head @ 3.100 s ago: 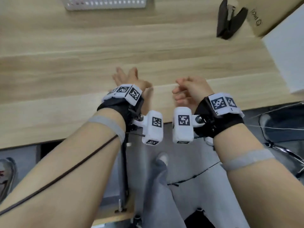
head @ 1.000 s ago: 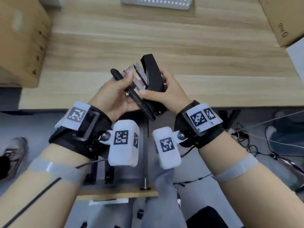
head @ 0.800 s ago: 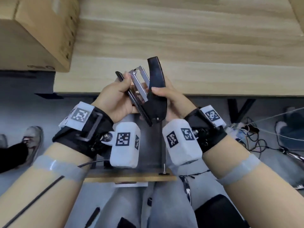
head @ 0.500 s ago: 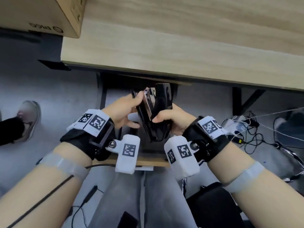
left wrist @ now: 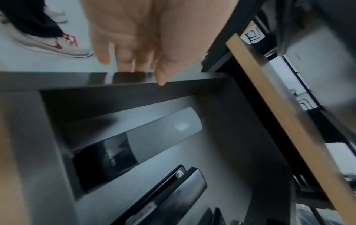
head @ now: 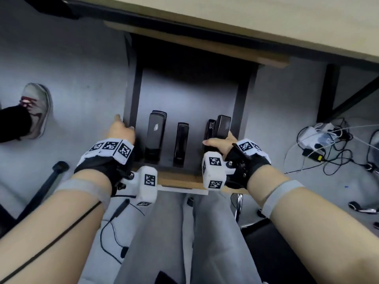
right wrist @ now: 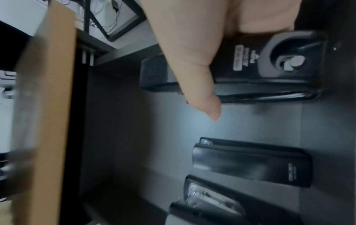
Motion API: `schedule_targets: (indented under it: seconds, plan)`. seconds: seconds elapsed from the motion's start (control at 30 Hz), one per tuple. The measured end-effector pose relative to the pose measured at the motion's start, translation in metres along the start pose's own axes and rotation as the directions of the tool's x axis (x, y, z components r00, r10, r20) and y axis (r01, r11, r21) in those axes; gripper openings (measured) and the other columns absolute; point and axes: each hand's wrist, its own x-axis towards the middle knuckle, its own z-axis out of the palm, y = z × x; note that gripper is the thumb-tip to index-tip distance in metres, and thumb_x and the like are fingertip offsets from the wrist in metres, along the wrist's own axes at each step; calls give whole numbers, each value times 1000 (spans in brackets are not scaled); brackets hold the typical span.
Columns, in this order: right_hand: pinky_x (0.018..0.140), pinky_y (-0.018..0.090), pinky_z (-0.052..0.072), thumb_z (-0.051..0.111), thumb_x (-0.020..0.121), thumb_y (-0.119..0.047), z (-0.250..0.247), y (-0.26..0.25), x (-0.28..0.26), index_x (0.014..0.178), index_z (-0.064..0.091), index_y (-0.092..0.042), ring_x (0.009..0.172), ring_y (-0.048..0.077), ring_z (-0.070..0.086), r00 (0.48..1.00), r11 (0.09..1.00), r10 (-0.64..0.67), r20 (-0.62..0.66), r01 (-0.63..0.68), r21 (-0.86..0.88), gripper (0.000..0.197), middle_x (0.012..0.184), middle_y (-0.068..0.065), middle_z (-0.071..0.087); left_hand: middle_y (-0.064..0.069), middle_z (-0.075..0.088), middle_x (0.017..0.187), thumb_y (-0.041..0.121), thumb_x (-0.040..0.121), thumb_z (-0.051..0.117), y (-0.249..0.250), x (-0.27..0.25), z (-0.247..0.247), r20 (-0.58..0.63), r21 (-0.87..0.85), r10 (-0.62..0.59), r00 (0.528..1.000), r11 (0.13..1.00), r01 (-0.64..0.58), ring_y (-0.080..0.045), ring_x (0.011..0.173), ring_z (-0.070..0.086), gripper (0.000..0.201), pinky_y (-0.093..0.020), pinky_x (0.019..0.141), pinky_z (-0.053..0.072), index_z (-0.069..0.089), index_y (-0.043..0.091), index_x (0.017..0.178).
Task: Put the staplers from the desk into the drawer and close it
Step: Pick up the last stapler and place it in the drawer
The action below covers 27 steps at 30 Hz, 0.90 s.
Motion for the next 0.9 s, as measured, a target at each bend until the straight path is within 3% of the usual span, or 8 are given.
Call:
schedule_targets:
  seconds: [0.07, 0.1, 0.2, 0.33, 0.5, 0.63, 0.77, 0.9]
  plan:
    - [88, 33, 45, 75, 71, -26, 0, -7, -5, 94, 42, -15, 88, 21, 57, 999, 998, 32, 18, -31, -56, 42, 86, 3, 56, -26, 55, 129, 5, 89, 43, -7, 4, 5, 22, 58, 13, 1000, 998, -14, -41, 120, 51, 39, -39, 98, 40, 46, 0, 128]
    - [86, 33, 46, 73, 74, -22, 0, -6, -1, 95, 46, -14, 87, 22, 59, 999, 995, 22, 25, -19, -99, 35, 85, 5, 56, -26, 58, 126, 4, 89, 42, -9, 6, 5, 24, 60, 27, 999, 998, -28, -41, 117, 54, 38, -39, 97, 42, 49, 1, 125]
    - [86, 40, 53, 75, 64, -24, 7, 0, 6, 119, 45, -15, 94, 29, 63, 1000, 981, 7, 16, -3, -193, 63, 99, 7, 62, -22, 61, 125, 2, 88, 42, -18, 13, 3, 76, 37, 53, 996, 998, -56, -38, 115, 56, 39, -37, 98, 43, 50, 5, 126]
    - [55, 25, 40, 69, 73, -14, 6, 5, 10, 115, 39, -23, 66, 14, 52, 1000, 983, -5, 19, 8, -184, 53, 82, 2, 55, -19, 58, 130, 1, 89, 42, -19, 15, 1, 123, 34, 51, 991, 998, -55, -35, 118, 55, 43, -33, 100, 40, 47, 8, 131]
    - [53, 24, 38, 70, 70, -18, 6, 8, 15, 134, 33, -26, 65, 10, 49, 1000, 971, -12, 20, 16, -237, 74, 75, -8, 48, -24, 60, 123, -2, 86, 42, -17, 9, 2, 75, 47, 57, 996, 997, -61, -40, 111, 57, 40, -35, 92, 43, 48, 5, 126]
    - [52, 23, 36, 69, 69, -17, 8, 11, 18, 136, 30, -28, 65, 12, 51, 1000, 970, -3, 31, 10, -243, 78, 76, -7, 49, -23, 57, 126, -1, 87, 43, -14, 7, 4, 86, 72, 21, 996, 997, -27, -39, 114, 54, 34, -33, 89, 41, 46, 8, 119]
    - [70, 35, 50, 68, 66, -17, 13, 21, 22, 130, 35, -22, 71, 21, 56, 1000, 974, 28, 13, -24, -225, 72, 79, 0, 55, -22, 54, 132, -2, 86, 42, -15, 9, 8, 89, 51, -25, 996, 998, 21, -40, 119, 52, 56, -36, 98, 40, 32, 8, 141]
    - [78, 32, 41, 65, 75, -21, 11, 22, 18, 143, 20, -23, 90, 25, 52, 999, 975, 44, 24, -37, -219, 81, 100, 4, 50, -19, 49, 139, -2, 87, 41, -17, 7, 10, 94, 28, -47, 995, 999, 44, -37, 125, 48, 69, -34, 101, 38, 17, 14, 149]
